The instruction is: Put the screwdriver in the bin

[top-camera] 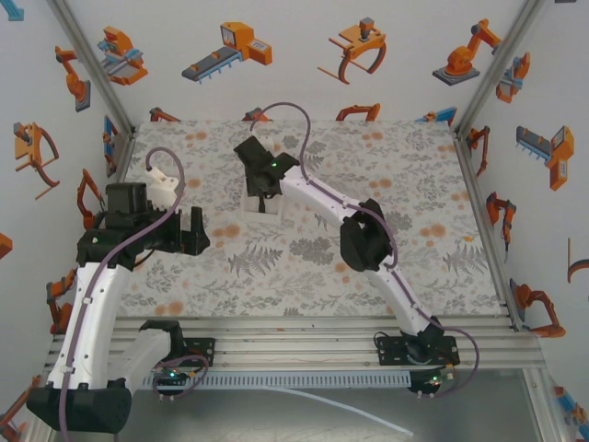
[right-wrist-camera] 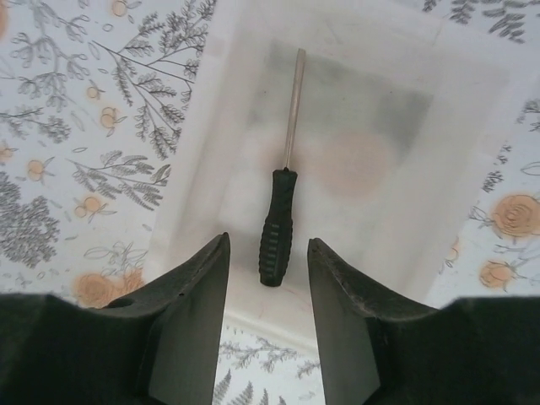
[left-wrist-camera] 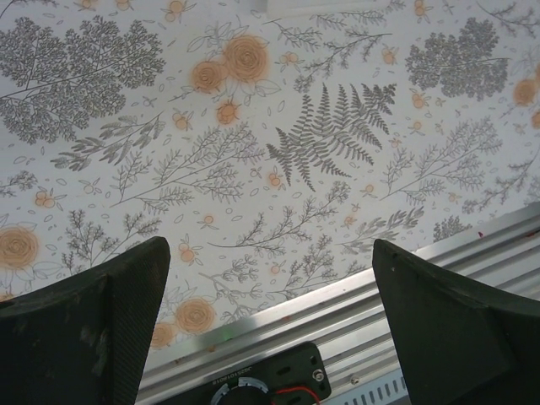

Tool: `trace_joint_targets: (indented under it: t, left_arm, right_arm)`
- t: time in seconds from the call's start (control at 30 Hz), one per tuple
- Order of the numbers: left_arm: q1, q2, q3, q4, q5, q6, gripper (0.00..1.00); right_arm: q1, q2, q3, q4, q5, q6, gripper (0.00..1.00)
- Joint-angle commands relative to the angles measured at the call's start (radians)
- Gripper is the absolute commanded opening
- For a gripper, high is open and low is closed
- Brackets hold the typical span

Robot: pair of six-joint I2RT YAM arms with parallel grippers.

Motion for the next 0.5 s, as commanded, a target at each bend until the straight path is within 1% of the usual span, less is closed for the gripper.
trace_joint_targets:
  t: [0.0,0.1,0.2,0.23,0.27,0.3,0.33,0.37,0.43,0.47]
  left_arm:
    - [-0.005,0.017,0.025,0.013,-0.05,0.015,0.97]
    - [-0.005,0.035,0.02,0.028,-0.074,0.022,0.97]
    - [-0.005,0.057,0.011,0.051,-0.116,0.024,0.97]
    - [-0.005,0.063,0.008,0.058,-0.129,0.02,0.97]
    - [-0.005,0.07,0.003,0.072,-0.145,0.01,0.97]
    - [-0.005,0.075,-0.006,0.087,-0.16,0.001,0.97]
    - [-0.005,0.081,-0.014,0.102,-0.173,-0.007,0.97]
    - [-0.005,0.087,-0.025,0.121,-0.186,-0.015,0.97]
    - [-0.004,0.098,-0.044,0.156,-0.208,-0.028,0.97]
    - [-0.005,0.107,-0.049,0.17,-0.214,-0.028,0.97]
  right_arm:
    - [0.003,-0.161,-0.021,0.0,0.037,-0.058,0.46]
    - [0.005,-0.293,-0.157,0.06,0.037,-0.108,0.54]
    - [0.003,-0.475,-0.38,0.167,0.08,-0.157,0.61]
    - [0.001,-0.535,-0.455,0.211,0.085,-0.168,0.65]
    - [-0.001,-0.598,-0.542,0.252,0.094,-0.178,0.71]
    - [-0.004,-0.656,-0.613,0.277,0.105,-0.185,0.75]
    - [-0.009,-0.701,-0.67,0.291,0.108,-0.191,0.76]
    - [-0.013,-0.748,-0.736,0.309,0.115,-0.2,0.83]
    - [-0.013,-0.833,-0.887,0.381,0.169,-0.213,0.83]
    - [-0.014,-0.884,-0.967,0.424,0.172,-0.239,0.82]
